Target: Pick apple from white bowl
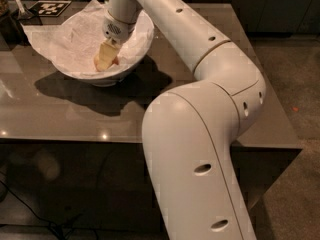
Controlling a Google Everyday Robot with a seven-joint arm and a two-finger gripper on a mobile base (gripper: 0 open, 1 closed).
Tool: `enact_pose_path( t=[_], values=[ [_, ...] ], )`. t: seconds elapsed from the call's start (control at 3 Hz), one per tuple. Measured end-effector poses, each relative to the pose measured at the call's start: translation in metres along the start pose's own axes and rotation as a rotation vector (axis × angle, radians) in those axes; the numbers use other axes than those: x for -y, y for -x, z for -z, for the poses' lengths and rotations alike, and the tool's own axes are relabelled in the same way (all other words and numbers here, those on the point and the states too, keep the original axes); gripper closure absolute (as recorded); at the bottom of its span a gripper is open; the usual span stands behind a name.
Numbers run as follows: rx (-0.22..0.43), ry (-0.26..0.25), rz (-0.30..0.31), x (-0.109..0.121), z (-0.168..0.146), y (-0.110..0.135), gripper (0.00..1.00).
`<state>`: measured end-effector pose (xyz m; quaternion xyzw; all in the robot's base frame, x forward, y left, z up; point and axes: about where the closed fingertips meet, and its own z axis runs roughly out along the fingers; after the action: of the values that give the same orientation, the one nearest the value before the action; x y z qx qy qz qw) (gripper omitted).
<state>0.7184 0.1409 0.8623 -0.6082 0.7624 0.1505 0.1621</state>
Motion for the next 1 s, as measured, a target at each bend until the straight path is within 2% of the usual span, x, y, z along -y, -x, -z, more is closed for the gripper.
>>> enact_pose_path(
  t=[0.33, 0.67, 1.0],
  values=[
    [0.000, 0.000, 0.000, 0.000, 0.000, 0.000, 0.89],
    [0.013, -0.024, 0.018, 0.000, 0.004, 0.006, 1.00],
    [0.039, -0.073, 0.048, -0.007, 0.027, 0.016, 1.00]
  ],
)
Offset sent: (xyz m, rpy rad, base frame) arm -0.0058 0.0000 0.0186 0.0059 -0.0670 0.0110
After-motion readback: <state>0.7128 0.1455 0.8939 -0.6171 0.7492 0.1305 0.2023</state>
